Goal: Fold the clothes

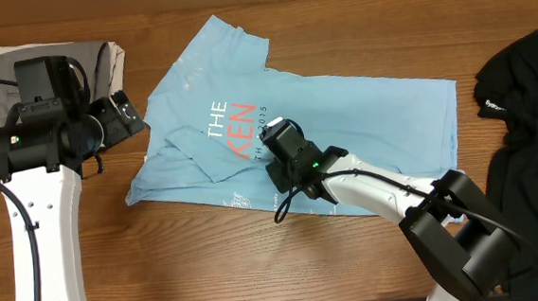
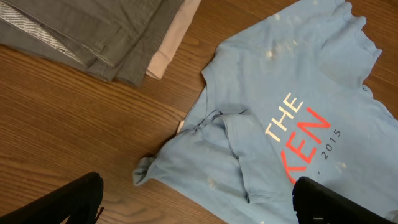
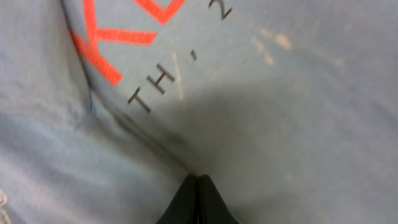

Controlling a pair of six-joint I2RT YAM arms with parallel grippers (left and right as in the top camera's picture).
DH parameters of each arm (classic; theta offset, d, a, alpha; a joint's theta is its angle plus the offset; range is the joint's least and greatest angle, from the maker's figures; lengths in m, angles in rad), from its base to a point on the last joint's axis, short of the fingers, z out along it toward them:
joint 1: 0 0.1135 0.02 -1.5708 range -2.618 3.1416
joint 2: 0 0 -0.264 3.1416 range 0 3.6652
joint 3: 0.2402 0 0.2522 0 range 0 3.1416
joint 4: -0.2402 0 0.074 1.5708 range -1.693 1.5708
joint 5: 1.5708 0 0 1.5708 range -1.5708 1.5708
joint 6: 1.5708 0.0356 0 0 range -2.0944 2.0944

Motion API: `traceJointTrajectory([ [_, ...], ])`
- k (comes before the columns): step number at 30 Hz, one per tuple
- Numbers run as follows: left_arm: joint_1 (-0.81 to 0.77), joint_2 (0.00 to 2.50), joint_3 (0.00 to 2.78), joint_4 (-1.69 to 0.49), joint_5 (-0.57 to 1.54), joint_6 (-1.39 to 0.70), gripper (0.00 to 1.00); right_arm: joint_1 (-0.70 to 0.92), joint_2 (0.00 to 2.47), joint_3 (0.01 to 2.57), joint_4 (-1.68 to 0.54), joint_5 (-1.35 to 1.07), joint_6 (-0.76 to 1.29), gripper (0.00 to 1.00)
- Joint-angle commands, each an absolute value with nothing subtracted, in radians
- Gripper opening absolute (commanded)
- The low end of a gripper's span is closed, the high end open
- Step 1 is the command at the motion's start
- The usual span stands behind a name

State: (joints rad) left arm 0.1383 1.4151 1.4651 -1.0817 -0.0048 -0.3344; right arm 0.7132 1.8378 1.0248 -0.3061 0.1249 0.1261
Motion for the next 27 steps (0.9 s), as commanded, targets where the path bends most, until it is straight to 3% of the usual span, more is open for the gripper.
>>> traceJointTrajectory([
  [1,0.143,1.419,1.468,-1.081,-0.015,-0.325,1.00,0.710,1.843,1.041,-0.282,0.192,0.131,0.04],
  [7,0.143,1.419,1.468,-1.081,-0.015,-0.326,1.00,0.702,1.827,1.075,-0.282,0.200,0.179,0.04],
  [10,0.143,1.419,1.468,-1.081,-0.015,-0.325,1.00,0.701,1.766,1.230,-0.545,0.055,0.126,0.18],
  [14,0.143,1.419,1.468,-1.081,-0.015,-0.325,1.00,0.710,1.761,1.283,-0.679,-0.022,0.018,0.32],
  [27,0.143,1.419,1.468,-1.081,-0.014,-0.326,1.00,0.727,1.943,1.234,-0.665,-0.028,-0.068,0.33],
])
